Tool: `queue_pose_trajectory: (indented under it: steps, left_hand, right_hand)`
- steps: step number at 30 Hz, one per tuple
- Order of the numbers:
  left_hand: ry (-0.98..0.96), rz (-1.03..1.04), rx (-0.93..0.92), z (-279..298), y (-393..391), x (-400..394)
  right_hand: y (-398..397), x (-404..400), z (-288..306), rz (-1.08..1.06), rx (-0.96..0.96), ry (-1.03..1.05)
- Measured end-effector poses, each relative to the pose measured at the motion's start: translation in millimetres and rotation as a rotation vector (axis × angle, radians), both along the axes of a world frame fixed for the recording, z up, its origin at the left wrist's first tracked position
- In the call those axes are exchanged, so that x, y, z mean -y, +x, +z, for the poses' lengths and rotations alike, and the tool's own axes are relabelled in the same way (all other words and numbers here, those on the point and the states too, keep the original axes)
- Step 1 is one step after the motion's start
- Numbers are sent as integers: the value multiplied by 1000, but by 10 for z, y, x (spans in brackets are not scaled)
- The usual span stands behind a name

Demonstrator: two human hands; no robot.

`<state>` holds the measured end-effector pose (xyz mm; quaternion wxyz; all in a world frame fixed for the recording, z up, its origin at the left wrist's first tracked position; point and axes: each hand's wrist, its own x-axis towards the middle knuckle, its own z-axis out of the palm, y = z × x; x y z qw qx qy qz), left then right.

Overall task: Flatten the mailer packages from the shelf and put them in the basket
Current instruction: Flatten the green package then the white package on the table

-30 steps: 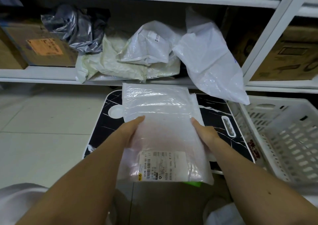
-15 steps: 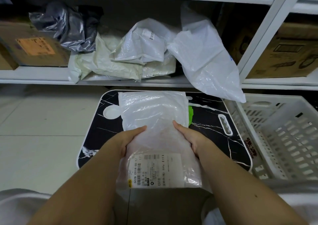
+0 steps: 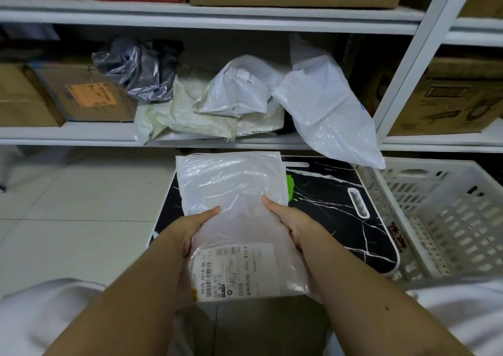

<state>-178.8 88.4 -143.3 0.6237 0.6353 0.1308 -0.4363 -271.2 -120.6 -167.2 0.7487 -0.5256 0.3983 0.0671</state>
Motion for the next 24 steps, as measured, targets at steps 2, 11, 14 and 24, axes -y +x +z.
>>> queue_pose_trajectory:
  steps: [2,11,14,24]
  left_hand:
    - [-34,21,2,99,-27,-89]
    - [-92,-5,79,512,-113,-261]
    - [-67,-37,86,505,-117,-250]
    - [-40,26,97,-12,275,-231]
  right_hand:
    - [-3,-91,121,8,35,-6]
    - [-109,-269,607,-27,168,27]
    - [-154,-271,558,-28,135,38]
    - [250,-295,-42,-26,44,115]
